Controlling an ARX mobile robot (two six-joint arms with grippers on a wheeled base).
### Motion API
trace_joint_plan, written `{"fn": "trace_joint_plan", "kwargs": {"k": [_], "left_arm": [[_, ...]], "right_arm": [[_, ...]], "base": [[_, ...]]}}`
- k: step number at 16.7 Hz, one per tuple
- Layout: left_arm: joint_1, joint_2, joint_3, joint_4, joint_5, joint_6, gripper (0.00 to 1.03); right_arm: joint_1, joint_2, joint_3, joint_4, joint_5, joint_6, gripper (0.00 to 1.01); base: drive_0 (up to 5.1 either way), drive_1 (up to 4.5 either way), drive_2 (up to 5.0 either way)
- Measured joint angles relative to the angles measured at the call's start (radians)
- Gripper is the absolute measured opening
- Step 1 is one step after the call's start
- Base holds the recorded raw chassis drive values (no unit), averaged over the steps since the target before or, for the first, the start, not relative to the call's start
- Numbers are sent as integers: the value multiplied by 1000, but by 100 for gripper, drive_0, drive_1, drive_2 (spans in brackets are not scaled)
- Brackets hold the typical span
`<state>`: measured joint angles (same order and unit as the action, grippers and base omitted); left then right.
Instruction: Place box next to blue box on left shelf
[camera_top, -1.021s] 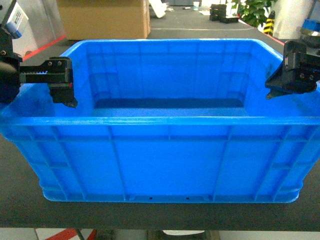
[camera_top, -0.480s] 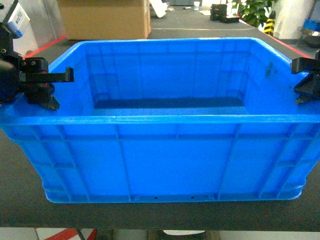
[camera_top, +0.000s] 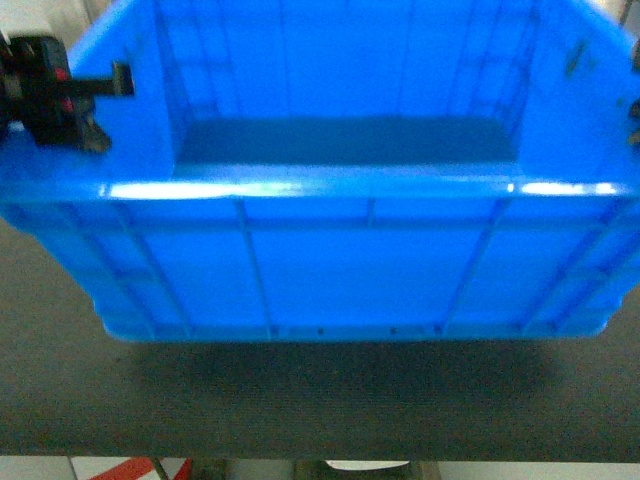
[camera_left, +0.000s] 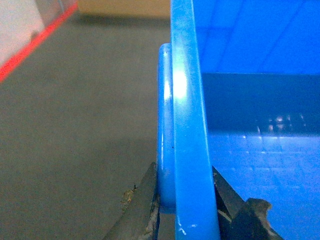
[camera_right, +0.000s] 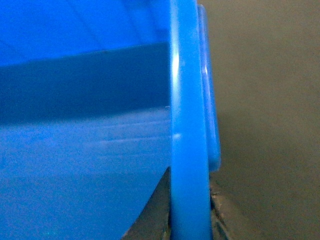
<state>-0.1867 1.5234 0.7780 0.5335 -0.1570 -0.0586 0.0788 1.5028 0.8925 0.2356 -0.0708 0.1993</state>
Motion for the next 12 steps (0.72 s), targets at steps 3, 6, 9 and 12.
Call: {"fn": "trace_joint_plan", "kwargs": {"k": [3,6,9,12], "left_arm": [[-6,-117,-24,139,-34,13,18],[-14,-170,-93,210,-53,24,18],[-18,-152,-107,186,-53,25,18],[-18,-152,-107,203,-53,29,18]], "right_arm": [[27,-130,-22,114,2,-7,9],[61,-207,-111,187,71,-39,9],[61,-202,-125,175,79,-40,9],[61,-202,-125,185,79,-40,8]], "base": [[0,0,0],[0,0,0],[0,0,0],[-23,-23,-23]]}}
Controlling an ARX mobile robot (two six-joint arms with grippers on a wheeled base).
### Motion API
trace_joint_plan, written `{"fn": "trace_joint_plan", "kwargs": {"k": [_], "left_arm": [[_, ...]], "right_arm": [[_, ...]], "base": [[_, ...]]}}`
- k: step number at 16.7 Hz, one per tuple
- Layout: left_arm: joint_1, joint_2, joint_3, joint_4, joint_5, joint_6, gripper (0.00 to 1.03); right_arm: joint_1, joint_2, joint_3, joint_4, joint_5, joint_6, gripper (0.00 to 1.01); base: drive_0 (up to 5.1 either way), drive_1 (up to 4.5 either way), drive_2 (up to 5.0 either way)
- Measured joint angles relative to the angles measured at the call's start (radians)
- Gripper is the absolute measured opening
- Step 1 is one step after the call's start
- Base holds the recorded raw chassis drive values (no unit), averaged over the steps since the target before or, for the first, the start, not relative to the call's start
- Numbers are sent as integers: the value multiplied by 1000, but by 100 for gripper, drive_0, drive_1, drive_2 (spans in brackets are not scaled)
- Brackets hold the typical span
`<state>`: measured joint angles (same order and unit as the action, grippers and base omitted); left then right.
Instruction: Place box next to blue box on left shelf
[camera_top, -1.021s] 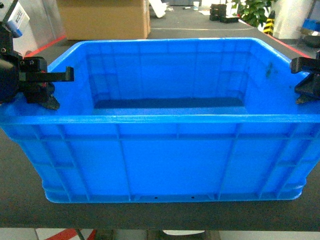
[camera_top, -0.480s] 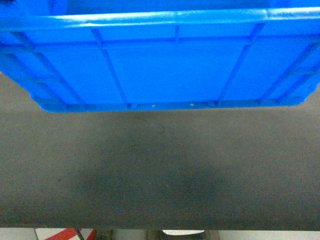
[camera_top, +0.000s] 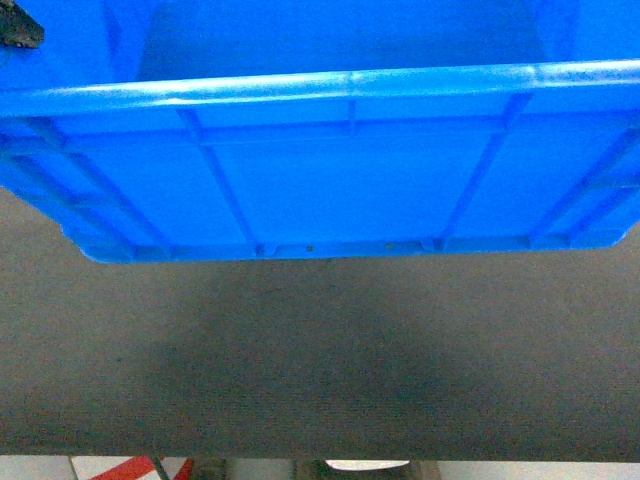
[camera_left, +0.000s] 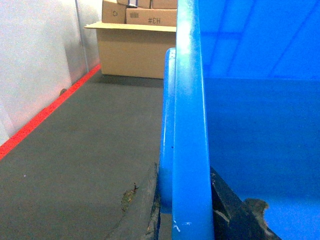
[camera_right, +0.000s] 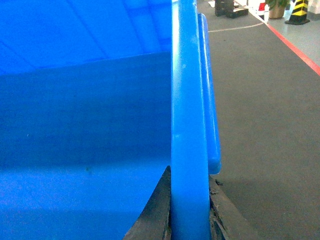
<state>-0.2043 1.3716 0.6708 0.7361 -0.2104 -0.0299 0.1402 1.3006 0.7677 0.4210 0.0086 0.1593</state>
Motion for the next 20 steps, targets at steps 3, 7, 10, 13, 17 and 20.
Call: {"fn": "trace_joint_plan", "kwargs": {"k": [3,7,10,13,17,20], "left_arm": [[0,0,0,-8,-2,4,18],[0,0,0,-4,-3,9,17],[0,0,0,-3,-2,21,16],[-1,-5,2,-3,27,-18,11],[-1,-5,2,1,27,-20,11],[-1,-5,2,1,27,-22,11]], "right_arm": [[3,0,0,-2,0,0,8],[3,0,0,-2,3,0,8],[3,0,0,-2,3,0,8],[2,1,-2,-8,13,-4,8],[2,1,-2,-8,13,-4,8],[2,1,-2,-8,13,-4,8]], "base": [[-187,-187,-187],[-173,-173,-173],[-151,-151,-151],[-154,-154,-154],[-156,-156,-156],[-138,-138,-138]]}}
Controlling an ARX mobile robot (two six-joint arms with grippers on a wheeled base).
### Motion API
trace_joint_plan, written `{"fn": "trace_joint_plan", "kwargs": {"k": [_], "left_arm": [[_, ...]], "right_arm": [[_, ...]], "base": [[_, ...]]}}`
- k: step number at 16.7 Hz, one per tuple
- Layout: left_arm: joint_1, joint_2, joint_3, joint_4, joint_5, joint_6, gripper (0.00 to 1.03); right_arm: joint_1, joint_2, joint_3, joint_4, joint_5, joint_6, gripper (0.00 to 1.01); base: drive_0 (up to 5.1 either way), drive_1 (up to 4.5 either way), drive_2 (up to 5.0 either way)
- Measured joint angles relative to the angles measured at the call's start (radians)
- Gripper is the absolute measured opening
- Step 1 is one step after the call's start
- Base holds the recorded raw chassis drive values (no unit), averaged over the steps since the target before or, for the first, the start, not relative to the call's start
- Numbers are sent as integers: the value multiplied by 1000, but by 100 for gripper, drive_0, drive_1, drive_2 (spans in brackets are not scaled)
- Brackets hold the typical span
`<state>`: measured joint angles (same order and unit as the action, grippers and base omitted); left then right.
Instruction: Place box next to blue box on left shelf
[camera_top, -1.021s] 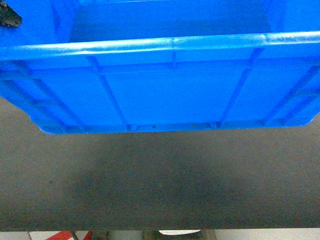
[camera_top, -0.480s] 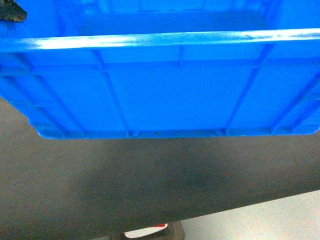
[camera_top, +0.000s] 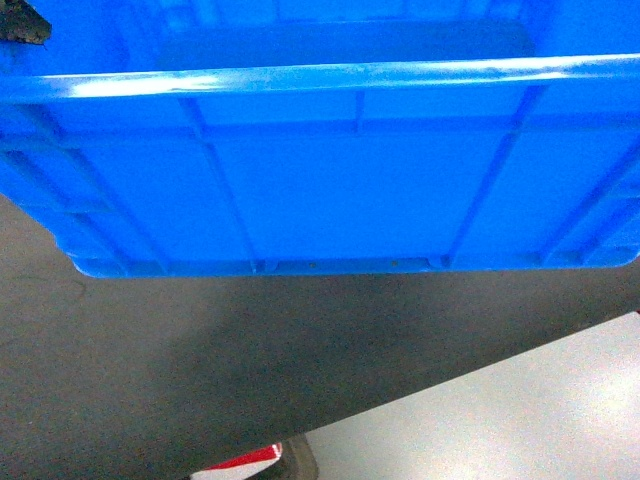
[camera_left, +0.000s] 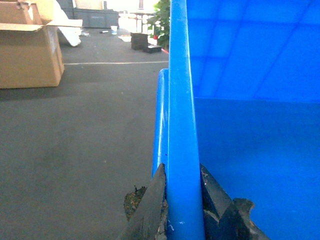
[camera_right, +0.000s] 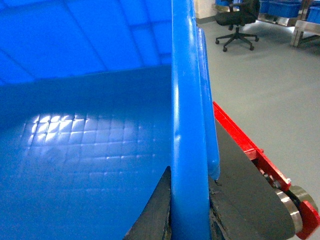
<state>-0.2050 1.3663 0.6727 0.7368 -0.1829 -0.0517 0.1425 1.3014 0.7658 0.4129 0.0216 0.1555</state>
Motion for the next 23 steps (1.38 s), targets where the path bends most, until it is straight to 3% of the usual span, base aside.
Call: {"fn": "trace_joint_plan", "kwargs": {"k": [23], "left_arm": [[0,0,0,0,0,-2,10]], "right_arm": [[0,0,0,0,0,0,8]], "base": [[-154,-154,-154]]}}
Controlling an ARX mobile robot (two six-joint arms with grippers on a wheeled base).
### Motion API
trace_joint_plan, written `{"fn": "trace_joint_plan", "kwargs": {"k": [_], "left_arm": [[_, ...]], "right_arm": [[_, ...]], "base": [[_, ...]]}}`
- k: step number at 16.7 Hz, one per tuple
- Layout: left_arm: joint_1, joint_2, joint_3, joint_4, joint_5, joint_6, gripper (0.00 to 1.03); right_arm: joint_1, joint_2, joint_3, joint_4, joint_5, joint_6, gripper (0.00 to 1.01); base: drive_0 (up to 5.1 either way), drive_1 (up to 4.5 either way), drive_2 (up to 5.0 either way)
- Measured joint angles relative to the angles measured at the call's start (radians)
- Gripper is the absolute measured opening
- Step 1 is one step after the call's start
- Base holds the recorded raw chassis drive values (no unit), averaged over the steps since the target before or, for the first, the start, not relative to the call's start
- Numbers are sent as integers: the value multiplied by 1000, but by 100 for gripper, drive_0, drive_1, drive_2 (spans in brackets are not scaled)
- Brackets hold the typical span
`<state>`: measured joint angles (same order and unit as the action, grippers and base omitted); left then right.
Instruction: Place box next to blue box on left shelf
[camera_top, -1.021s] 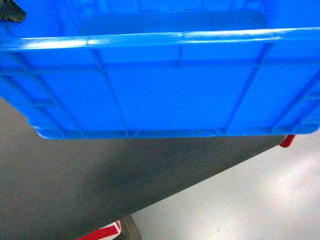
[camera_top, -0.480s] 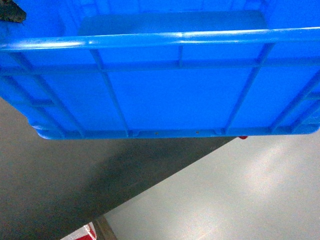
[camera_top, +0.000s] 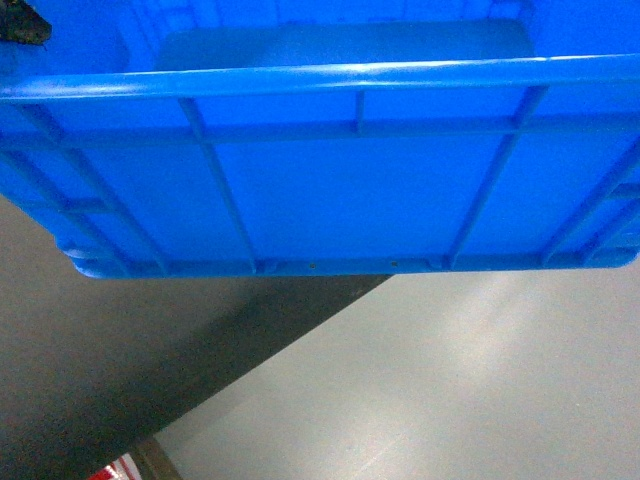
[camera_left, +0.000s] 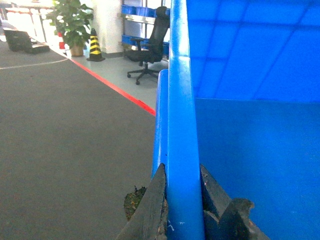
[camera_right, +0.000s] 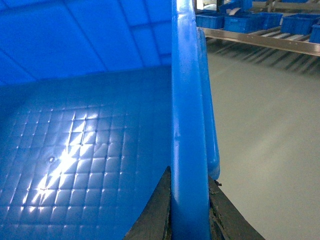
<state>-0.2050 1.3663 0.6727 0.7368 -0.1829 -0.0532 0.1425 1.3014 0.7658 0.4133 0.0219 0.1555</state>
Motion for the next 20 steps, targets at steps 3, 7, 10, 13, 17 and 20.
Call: {"fn": "trace_joint_plan", "kwargs": {"k": [3,7,10,13,17,20], "left_arm": [[0,0,0,1,0,0,10],[0,0,0,1,0,0,10],[0,0,0,1,0,0,10],[0,0,0,1,0,0,10],[0,0,0,1,0,0,10],[0,0,0,1,0,0,10]], "right_arm": [[0,0,0,0,0,0,8],[0,0,0,0,0,0,8],[0,0,0,0,0,0,8],[0,0,0,0,0,0,8],[0,0,0,0,0,0,8],[0,0,0,0,0,0,8]], "base": [[-143,-143,-143],[-152,-152,-152],[-148,-148,-148],[-143,-143,-143],[-157,-157,-157],[-142,-142,-142]]}}
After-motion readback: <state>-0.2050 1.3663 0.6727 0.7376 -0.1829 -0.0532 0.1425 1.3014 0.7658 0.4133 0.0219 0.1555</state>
